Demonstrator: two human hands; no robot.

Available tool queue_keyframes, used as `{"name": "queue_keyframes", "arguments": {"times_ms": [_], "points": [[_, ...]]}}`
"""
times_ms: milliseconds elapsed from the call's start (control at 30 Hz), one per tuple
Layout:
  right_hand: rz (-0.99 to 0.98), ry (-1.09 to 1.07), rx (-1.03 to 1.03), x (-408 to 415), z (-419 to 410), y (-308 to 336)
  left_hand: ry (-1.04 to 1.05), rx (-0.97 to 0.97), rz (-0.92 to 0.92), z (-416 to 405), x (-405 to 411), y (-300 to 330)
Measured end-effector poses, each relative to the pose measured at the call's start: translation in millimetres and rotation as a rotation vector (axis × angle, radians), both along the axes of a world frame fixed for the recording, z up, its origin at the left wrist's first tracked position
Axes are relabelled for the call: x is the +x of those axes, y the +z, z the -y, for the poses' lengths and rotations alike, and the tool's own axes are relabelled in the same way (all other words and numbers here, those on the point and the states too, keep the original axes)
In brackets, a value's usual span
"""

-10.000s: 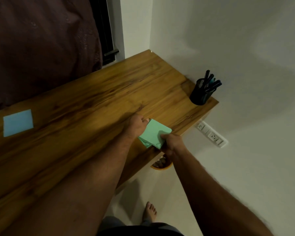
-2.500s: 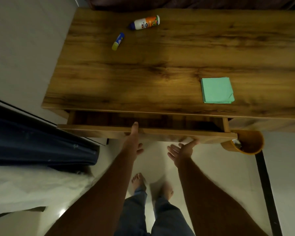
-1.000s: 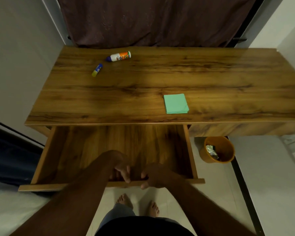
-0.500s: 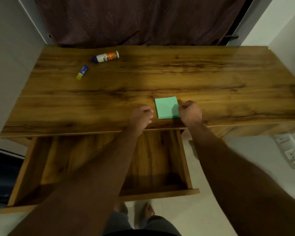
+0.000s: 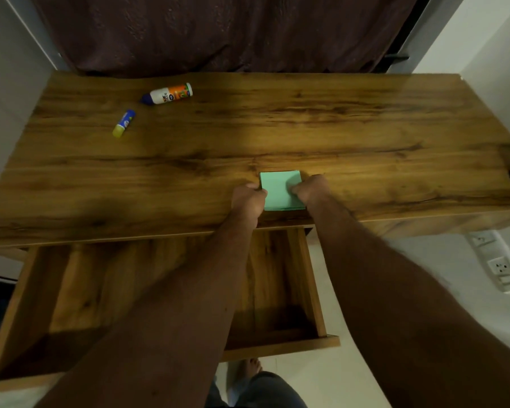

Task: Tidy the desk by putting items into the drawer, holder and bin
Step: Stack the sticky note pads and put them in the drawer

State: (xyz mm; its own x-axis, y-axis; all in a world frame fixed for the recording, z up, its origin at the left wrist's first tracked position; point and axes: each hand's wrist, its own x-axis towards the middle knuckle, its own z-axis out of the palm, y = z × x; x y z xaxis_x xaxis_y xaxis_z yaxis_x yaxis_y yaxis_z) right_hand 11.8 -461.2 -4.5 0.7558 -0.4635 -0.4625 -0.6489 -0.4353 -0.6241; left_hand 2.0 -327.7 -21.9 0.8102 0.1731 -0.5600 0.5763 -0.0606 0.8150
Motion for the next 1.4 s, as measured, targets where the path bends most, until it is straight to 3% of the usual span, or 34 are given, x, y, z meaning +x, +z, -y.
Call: {"name": "queue_keyframes", "arguments": {"times_ms": [300, 600, 767, 967, 1200, 1400], "points": [[-0.061, -0.017, 0.239, -19, 1, 7, 0.016, -0.106, -0.041, -10, -20, 2], [-0.024, -0.006, 0.455, -94, -8, 8, -0.155, -0.135, -0.054, -54, -78, 4], [-0.088, 0.116, 0.41, -138, -23, -4, -0.22, -0.133, -0.143, -76, -119, -15], [-0.142, 0.237, 0.103, -173, -41, -39, -0.257, -0.084, -0.313, -72, -150, -48], [-0.299, 0.018, 0.237, -198, -53, -58, -0.332, -0.052, -0.395, -58, -170, -70], [-0.309, 0.038, 0.186, -203, -52, -58, -0.333, -0.035, -0.411, -48, -167, -81]]}}
